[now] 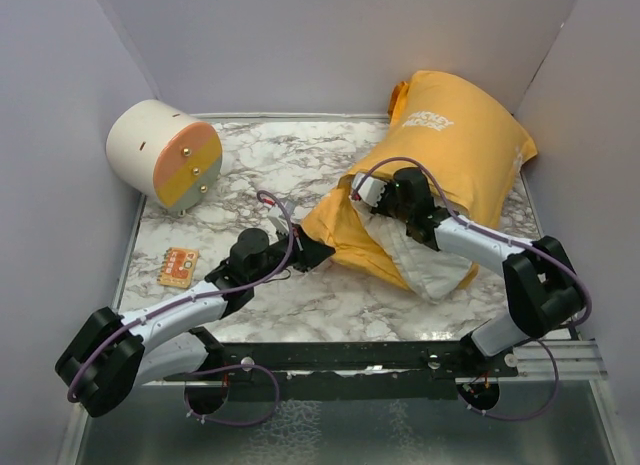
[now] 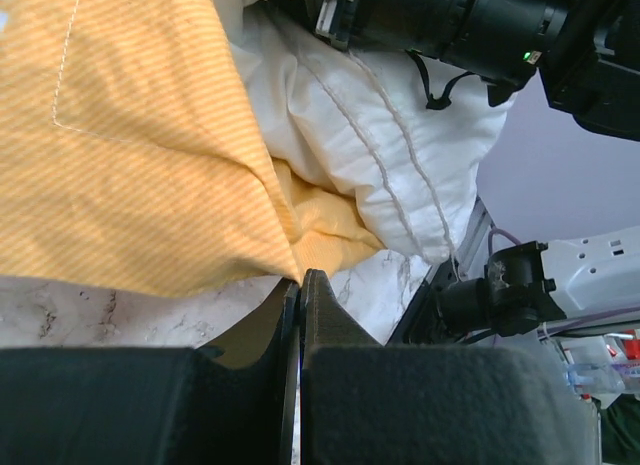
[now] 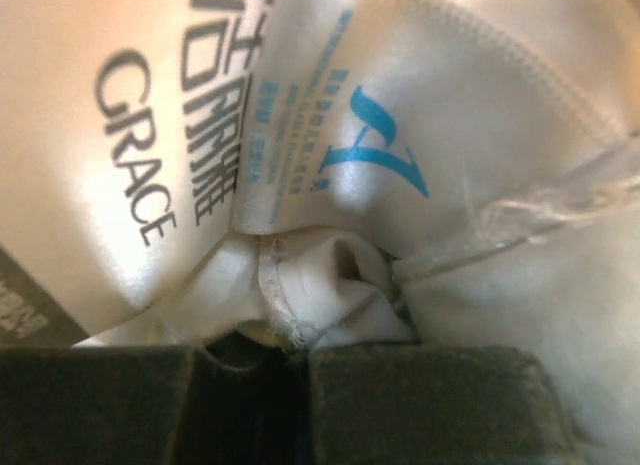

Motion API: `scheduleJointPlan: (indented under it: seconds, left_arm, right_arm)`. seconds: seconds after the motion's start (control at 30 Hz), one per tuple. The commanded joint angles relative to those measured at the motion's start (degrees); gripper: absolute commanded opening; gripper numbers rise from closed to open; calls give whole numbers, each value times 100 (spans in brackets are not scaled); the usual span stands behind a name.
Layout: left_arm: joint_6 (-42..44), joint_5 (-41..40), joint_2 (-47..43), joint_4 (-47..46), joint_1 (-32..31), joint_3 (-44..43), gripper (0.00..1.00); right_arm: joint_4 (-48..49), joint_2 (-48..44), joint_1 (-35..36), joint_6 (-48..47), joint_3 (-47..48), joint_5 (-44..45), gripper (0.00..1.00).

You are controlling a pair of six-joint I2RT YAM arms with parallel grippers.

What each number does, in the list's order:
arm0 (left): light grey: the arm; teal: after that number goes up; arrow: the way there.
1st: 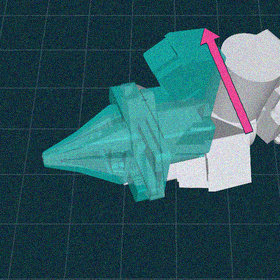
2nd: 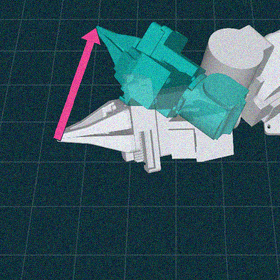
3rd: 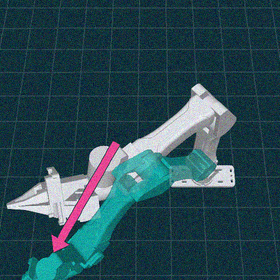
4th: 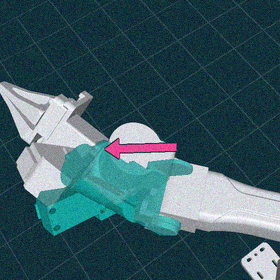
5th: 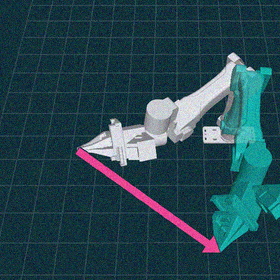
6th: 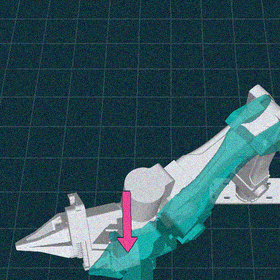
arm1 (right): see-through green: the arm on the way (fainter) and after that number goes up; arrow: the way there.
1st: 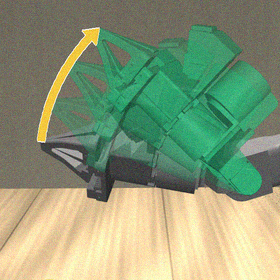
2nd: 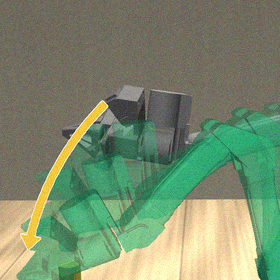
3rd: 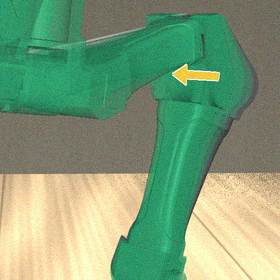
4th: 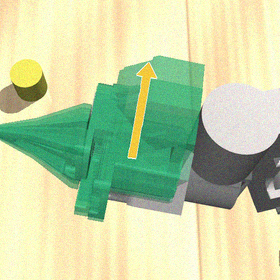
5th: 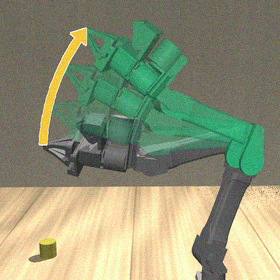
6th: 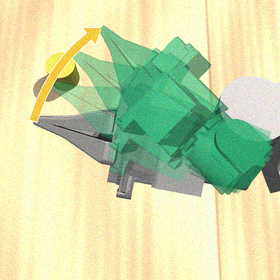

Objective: Put the pillow into the pillowcase
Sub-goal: Stuff the pillow into the pillowcase.

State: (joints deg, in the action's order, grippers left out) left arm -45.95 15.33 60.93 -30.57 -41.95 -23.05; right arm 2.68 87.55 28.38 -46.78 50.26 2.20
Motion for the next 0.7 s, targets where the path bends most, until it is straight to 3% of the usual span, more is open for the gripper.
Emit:
scheduleJointPlan:
  seconds: [0.0, 0.1, 0.3, 0.47, 0.67]
  left_arm:
    - [-110, 552, -466, -572, -67, 82, 0]
    - [-52, 475, -501, -495, -57, 109, 0]
    - [53, 307, -330, -206, -58, 178, 0]
    - [53, 71, -535, 502, -57, 143, 43]
    - [549, -173, -1232, 1403, -58, 43, 69]
  right_arm:
    - [579, 621, -522, -555, -421, 1685, 3]
    - [0, 665, -518, -288, -431, 946, 6]
    - [-2539, 93, -518, -42, 229, -2592, 34]
    - [-4080, -365, -523, -387, 939, -4575, 54]
    - [-5962, -826, -526, -1269, 1987, -6241, 68]
